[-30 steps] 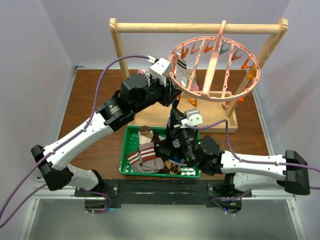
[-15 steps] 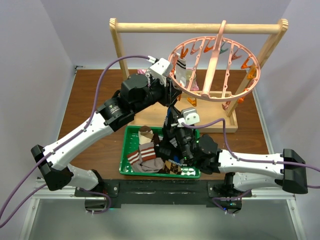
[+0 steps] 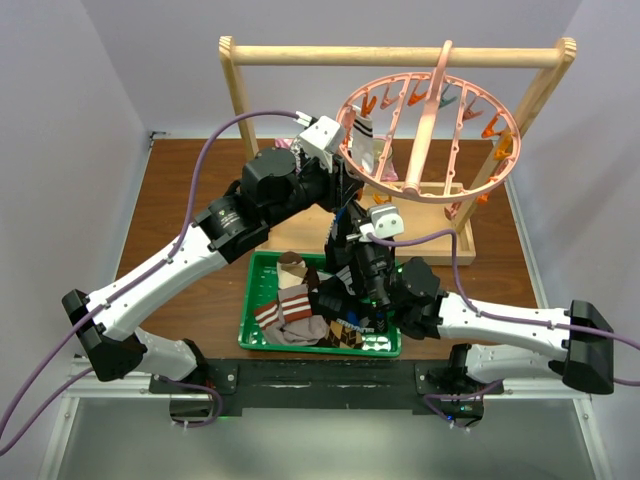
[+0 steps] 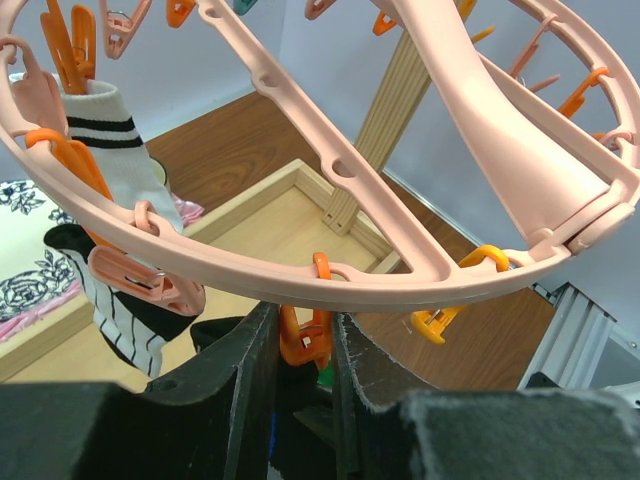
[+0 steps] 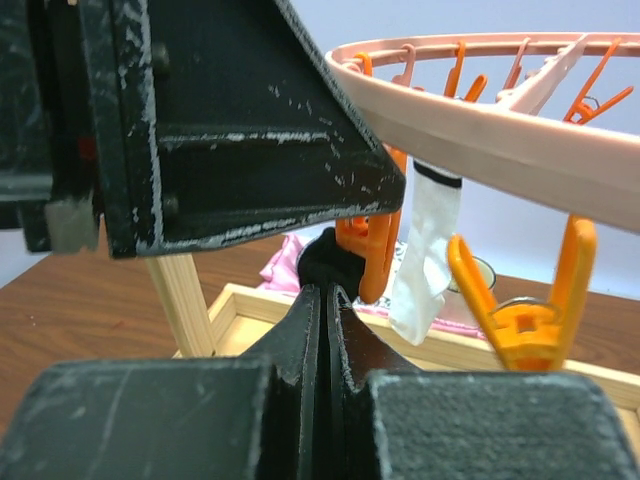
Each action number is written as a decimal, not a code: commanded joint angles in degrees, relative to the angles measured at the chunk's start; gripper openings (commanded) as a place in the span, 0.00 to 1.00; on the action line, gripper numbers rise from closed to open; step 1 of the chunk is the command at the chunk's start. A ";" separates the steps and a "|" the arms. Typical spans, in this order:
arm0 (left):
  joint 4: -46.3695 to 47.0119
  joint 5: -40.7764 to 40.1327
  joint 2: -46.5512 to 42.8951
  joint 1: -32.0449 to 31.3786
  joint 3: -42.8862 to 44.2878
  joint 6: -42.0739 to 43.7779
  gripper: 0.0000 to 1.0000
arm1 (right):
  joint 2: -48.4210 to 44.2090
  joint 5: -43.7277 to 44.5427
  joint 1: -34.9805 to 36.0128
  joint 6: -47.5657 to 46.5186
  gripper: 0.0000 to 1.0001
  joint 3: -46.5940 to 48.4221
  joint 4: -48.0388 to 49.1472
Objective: Clip the socks to the hanger
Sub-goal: Clamp the sock onto the hanger, then open the clamp at the hanger.
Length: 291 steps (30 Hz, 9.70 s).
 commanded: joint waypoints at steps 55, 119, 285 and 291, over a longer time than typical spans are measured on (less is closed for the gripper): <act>3.47 -11.46 -0.71 3.61 -3.28 -0.62 1.00 | -28.40 -4.42 -1.01 17.15 0.63 16.94 -51.57; -3.21 -10.06 3.33 13.10 8.32 -7.92 1.00 | -28.06 4.46 -1.35 -0.77 0.54 -6.53 -17.56; 18.85 27.38 1.57 10.11 -0.38 -15.83 0.79 | -8.55 -39.48 -22.45 33.68 0.07 4.46 -15.89; 18.50 26.33 1.48 10.02 -0.20 -14.77 0.74 | -8.19 -39.48 -22.36 33.94 0.07 4.63 -15.97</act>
